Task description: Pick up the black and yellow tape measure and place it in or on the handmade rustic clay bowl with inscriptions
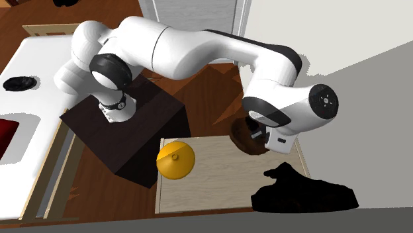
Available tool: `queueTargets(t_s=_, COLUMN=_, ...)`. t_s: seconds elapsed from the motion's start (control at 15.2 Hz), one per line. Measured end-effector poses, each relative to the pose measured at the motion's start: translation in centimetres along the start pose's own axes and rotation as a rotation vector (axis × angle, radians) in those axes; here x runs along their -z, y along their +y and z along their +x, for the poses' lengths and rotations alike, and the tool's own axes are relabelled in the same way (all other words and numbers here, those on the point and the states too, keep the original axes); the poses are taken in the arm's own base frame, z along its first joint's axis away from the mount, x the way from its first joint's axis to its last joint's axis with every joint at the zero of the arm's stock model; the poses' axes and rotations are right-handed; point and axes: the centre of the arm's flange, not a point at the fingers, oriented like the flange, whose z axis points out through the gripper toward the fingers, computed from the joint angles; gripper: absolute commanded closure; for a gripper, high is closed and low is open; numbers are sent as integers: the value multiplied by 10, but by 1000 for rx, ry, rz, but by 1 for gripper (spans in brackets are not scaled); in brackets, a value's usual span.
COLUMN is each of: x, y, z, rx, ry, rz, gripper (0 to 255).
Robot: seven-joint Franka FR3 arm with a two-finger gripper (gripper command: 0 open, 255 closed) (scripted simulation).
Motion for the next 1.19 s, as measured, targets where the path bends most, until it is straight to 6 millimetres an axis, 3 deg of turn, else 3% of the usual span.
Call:
queueTargets(t_s=0.07, x=0, y=0, z=0, rx=0, ry=0, rz=0, gripper=0)
queueTargets(t_s=0.46, x=0, y=0, z=0, rx=0, ry=0, rz=0, gripper=0)
queueTargets(t_s=0.79, x=45, y=-1, z=0, rx=0, ry=2, rz=2, gripper=0)
queueTargets(t_s=1.19, x=50, y=0, z=0, rx=0, ry=0, rz=0, gripper=0)
